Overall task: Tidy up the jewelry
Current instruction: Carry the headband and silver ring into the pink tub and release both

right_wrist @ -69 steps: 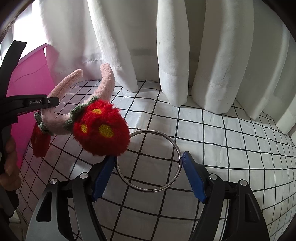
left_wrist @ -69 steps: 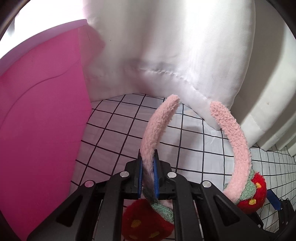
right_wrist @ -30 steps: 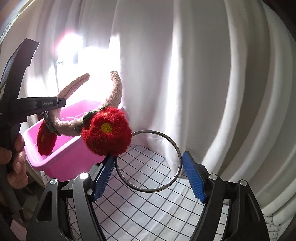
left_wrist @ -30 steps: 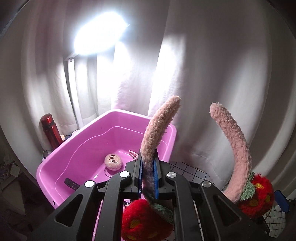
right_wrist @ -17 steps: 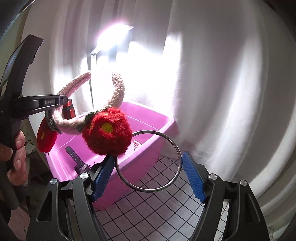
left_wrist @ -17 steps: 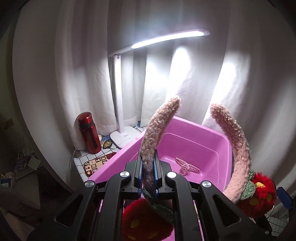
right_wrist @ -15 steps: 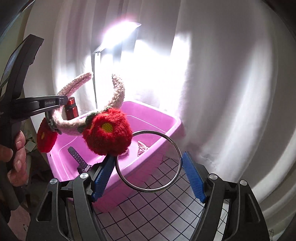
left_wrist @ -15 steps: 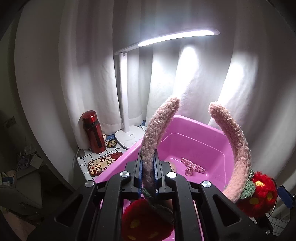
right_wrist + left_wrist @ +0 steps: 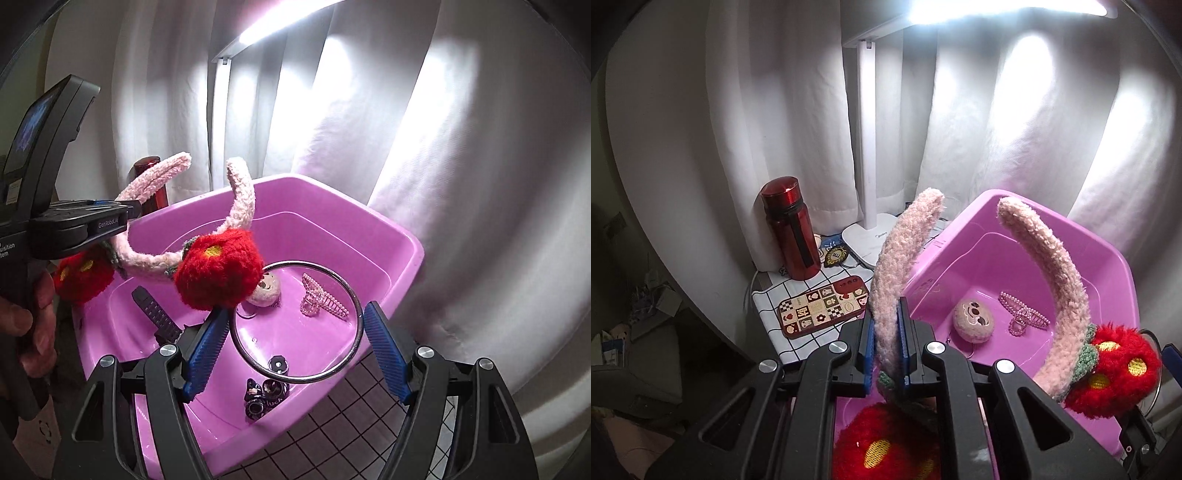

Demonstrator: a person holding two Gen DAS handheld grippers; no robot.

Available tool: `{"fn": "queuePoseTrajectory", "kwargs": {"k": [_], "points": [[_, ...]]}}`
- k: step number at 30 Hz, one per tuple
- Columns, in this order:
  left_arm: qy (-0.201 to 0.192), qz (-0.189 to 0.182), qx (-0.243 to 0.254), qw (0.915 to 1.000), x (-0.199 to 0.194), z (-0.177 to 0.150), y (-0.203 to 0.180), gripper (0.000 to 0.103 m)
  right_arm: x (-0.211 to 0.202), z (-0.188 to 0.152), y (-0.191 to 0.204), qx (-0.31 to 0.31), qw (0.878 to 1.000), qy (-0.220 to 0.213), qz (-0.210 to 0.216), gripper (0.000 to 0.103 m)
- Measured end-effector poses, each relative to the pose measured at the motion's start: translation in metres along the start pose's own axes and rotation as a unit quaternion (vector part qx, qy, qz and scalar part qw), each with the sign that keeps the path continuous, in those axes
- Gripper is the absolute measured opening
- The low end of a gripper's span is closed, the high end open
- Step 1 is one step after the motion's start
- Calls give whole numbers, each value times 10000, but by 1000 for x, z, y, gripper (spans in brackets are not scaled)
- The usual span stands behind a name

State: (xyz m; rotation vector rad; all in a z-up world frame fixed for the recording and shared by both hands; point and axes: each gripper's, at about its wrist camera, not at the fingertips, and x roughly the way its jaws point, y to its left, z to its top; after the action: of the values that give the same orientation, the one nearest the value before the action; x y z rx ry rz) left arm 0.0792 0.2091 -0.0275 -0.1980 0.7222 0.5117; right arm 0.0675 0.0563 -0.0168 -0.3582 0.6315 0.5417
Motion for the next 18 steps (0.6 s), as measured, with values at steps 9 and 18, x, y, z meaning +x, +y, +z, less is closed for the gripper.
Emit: {"fn": "queuePoseTrajectory", "kwargs": {"k": [9, 18], "points": [[161, -41, 240, 9996, 16, 0, -8, 15, 16, 0, 1, 45, 9996, 262, -51, 72], [-111, -88, 525, 9985, 4, -1, -17, 82, 23, 5, 4, 42, 9993, 333, -133, 73]]}}
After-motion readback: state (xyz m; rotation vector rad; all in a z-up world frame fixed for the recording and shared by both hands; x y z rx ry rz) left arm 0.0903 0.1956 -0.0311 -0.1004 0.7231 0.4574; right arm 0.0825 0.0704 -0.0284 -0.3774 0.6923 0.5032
